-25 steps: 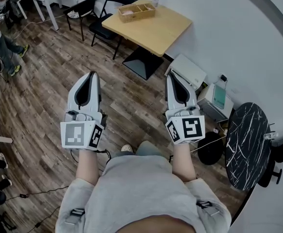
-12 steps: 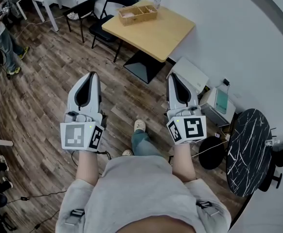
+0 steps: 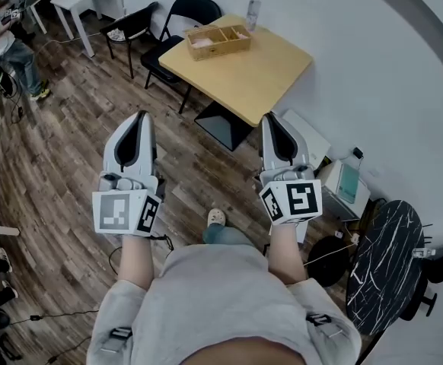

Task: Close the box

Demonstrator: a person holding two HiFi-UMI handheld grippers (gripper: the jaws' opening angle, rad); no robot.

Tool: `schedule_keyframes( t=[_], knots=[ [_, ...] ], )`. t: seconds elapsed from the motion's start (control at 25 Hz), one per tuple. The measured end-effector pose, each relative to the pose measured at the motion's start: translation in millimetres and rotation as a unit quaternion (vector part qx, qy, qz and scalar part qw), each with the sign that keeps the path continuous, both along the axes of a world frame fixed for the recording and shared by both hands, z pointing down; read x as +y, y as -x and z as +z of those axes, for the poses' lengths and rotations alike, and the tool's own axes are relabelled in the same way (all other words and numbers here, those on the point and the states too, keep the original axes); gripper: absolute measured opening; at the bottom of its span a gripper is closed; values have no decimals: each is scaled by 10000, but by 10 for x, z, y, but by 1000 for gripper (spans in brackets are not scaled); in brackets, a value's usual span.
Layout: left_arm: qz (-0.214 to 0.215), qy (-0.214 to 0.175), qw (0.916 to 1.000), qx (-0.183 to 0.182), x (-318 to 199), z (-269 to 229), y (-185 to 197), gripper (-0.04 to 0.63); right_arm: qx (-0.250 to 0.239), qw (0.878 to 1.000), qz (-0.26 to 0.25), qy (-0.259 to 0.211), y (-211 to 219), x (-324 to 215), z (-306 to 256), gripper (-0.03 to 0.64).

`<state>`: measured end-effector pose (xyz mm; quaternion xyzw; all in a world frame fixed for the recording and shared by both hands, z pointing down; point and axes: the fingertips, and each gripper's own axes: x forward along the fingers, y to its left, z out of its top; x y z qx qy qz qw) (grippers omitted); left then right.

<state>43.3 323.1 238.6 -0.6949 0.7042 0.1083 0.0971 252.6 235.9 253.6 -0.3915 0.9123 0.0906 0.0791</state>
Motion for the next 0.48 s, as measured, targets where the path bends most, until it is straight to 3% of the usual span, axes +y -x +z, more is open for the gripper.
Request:
schedule_keyframes(
  t=[0.48],
  knots=[
    [-89,-14,10000,-42,-935,-79,-56,60,32,9998,-190,0,32,-968,-43,12]
  ],
)
